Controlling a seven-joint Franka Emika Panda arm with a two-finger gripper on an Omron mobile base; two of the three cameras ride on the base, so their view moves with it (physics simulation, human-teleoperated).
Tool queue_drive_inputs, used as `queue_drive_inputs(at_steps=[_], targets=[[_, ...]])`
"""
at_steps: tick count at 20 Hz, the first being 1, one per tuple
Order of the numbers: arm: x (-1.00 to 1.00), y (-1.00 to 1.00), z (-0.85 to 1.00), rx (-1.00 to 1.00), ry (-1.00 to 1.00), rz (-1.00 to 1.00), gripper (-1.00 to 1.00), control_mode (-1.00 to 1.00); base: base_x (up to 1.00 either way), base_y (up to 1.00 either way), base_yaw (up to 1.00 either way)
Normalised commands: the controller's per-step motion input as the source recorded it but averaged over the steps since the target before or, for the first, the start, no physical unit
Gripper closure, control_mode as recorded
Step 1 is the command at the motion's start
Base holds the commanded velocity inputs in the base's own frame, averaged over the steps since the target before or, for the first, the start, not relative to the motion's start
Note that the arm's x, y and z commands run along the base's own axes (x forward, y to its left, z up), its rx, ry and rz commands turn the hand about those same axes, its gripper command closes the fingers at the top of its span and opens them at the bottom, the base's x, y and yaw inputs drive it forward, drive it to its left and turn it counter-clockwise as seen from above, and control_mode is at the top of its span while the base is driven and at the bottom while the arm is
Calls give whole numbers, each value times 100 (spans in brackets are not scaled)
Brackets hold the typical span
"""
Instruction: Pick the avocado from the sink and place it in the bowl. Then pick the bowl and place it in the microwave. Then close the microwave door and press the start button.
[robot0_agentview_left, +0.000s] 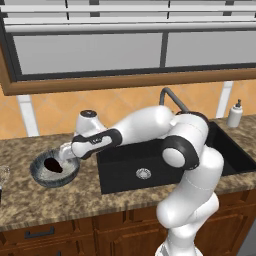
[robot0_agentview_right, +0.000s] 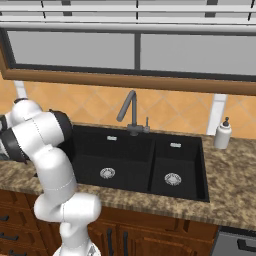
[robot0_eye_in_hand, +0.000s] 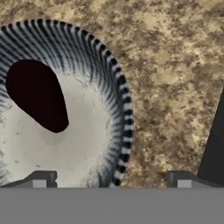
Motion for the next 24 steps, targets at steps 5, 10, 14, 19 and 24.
queue_drive_inputs(at_steps=[5,10,14,19,24], targets=[[7,0,-24,0,3,-2,-100,-100,0,0,0],[5,3,-19,0,6,-3,-100,-100,0,0,0],[4,18,-26,0,11,-4,100,-100,0,0,0],[2,16,-22,0,9,-3,100,-100,0,0,0],[0,0,0,0,3,0,100,-100,0,0,0]])
